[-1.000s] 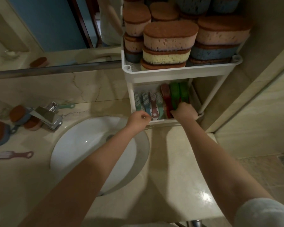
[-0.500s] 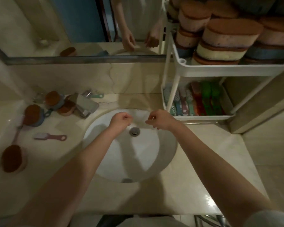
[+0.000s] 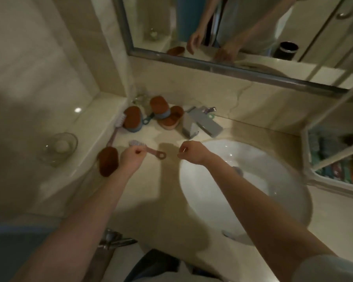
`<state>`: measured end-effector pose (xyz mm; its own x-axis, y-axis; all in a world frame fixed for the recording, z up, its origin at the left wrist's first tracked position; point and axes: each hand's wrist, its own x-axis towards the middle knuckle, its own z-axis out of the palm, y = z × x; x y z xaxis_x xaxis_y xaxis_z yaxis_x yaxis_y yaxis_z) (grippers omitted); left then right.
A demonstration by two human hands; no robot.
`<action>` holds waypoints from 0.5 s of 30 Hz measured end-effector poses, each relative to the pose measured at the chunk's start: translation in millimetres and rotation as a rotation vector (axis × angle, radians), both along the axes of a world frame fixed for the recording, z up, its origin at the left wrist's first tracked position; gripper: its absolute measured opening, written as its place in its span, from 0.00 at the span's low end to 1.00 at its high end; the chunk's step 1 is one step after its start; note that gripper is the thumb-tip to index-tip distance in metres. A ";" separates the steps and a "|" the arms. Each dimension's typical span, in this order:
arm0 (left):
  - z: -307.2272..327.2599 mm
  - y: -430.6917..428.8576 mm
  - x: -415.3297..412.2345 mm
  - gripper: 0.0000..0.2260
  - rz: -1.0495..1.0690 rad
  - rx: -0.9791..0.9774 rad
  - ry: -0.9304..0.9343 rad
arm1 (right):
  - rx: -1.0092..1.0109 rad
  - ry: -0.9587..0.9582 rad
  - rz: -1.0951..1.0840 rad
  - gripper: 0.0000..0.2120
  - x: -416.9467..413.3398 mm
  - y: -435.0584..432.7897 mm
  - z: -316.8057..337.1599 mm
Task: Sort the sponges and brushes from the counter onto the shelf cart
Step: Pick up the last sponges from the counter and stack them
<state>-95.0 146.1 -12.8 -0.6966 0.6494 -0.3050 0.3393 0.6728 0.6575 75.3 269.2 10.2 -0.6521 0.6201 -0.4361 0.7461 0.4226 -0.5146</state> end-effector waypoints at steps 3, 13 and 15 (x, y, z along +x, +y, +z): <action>-4.1 -24.6 -38.7 0.05 0.133 0.004 0.082 | 0.044 -0.042 0.065 0.19 -45.5 -9.4 -8.0; -27.3 -48.6 -72.2 0.46 0.274 -0.342 0.120 | 0.285 -0.195 0.029 0.20 -111.7 -35.5 -51.2; -31.6 -46.7 -68.9 0.48 0.279 -0.338 0.079 | 0.260 -0.198 -0.033 0.19 -114.6 -35.3 -53.7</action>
<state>-163.9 99.4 -44.3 -0.8609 0.3064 -0.4063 0.1549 0.9183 0.3643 -39.3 233.9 -43.6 -0.5482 0.7465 -0.3770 0.8363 0.4950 -0.2359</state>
